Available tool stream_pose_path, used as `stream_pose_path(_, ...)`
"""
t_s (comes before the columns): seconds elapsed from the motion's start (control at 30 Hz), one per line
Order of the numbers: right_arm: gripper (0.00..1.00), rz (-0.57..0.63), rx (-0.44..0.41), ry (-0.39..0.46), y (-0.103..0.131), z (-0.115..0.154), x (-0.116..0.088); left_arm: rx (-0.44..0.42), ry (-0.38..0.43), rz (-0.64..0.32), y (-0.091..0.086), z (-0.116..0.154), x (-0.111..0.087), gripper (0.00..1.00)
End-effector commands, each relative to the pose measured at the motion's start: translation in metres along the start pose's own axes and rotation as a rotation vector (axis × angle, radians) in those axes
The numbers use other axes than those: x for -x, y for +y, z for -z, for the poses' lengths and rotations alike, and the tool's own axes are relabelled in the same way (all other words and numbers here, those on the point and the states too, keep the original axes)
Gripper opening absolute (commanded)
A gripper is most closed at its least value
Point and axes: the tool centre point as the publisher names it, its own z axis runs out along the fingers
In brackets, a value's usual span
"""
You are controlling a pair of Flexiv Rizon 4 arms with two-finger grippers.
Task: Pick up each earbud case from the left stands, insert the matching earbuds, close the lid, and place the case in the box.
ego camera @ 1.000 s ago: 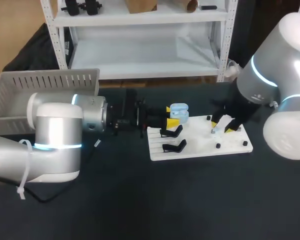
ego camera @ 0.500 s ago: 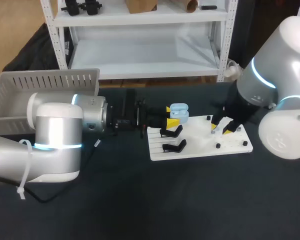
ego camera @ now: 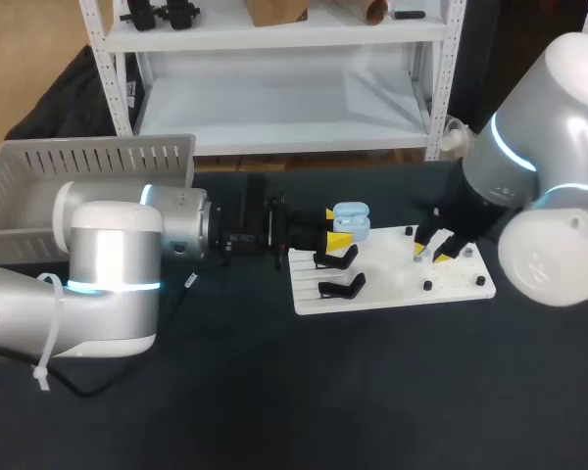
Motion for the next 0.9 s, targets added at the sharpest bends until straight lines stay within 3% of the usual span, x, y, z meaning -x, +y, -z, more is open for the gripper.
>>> stream_pose_path(0.03,0.2,0.0,-0.002,0.007,0.001,0.0,0.001,0.005,-0.001,-0.001,-0.001,0.0,0.0,0.0)
stream_pose_path(0.13,0.01,0.001,-0.001,0.009,0.001,0.0,0.001,0.005,-0.001,-0.001,-0.001,0.0,0.0,0.0)
stream_pose_path(0.17,0.0,0.001,-0.001,0.01,0.001,0.0,0.001,0.005,-0.001,-0.001,-0.001,0.0,0.0,0.0)
stream_pose_path(0.6,0.0,0.011,0.021,-0.017,0.002,0.024,-0.003,0.005,-0.001,-0.001,-0.001,0.0,0.0,0.0)
stream_pose_path(0.9,0.0,0.026,0.017,-0.038,0.001,0.081,-0.008,0.005,-0.001,-0.001,-0.001,0.0,0.0,0.0)
